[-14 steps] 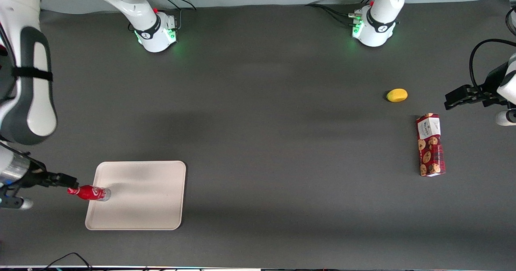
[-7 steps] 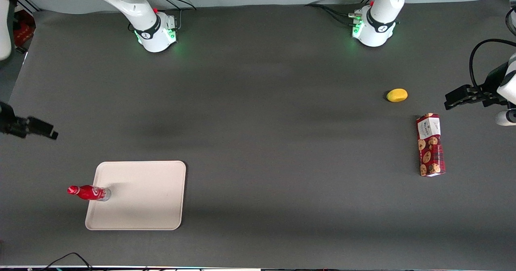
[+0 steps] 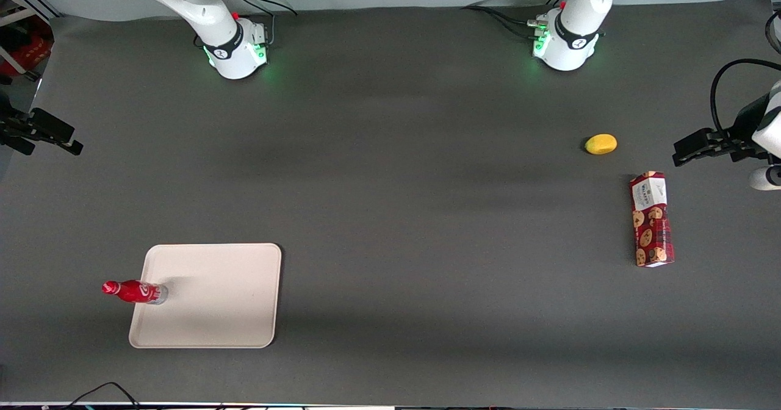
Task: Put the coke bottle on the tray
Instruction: 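Open the right gripper and raise it away from the bottle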
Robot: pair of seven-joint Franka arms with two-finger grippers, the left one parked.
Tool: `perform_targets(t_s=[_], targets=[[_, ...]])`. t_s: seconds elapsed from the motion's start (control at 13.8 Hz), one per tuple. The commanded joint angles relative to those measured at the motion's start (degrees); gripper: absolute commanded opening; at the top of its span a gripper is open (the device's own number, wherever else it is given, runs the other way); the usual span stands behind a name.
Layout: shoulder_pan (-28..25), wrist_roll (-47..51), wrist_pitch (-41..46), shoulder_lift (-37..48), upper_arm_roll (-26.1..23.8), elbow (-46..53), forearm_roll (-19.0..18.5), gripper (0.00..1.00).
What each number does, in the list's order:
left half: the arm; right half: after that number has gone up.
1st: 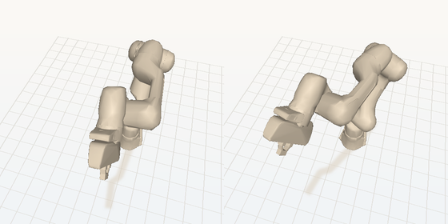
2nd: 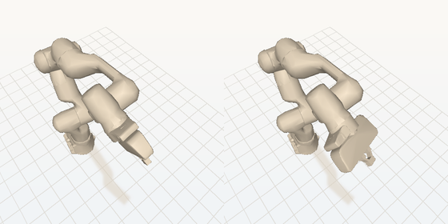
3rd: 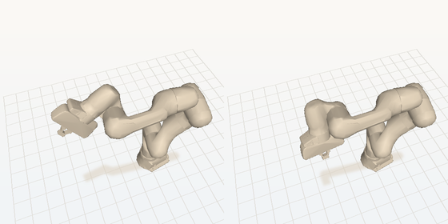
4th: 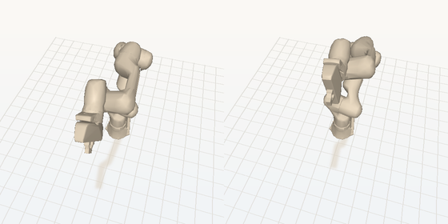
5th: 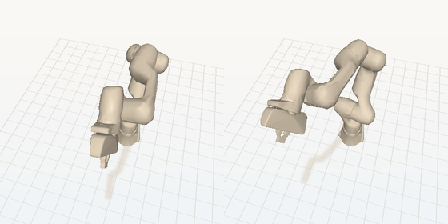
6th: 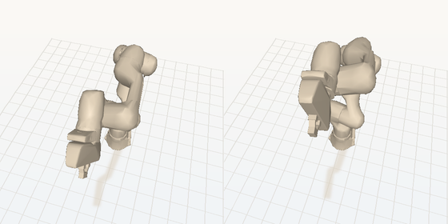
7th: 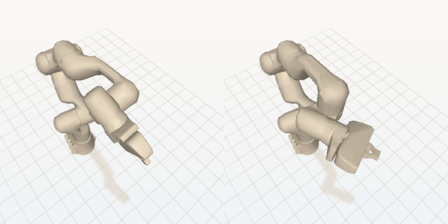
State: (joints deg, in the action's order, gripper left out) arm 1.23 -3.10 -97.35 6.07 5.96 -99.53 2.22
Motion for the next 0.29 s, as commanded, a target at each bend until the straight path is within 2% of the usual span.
perform_targets(t_s=[0.0, 0.22], targets=[[-0.71, 0.73, 0.23, 0.17, 0.36, -0.93, -0.20, 1.00], [-0.71, 0.81, 0.23, -0.10, 0.36, -0.93, -0.20, 1.00]])
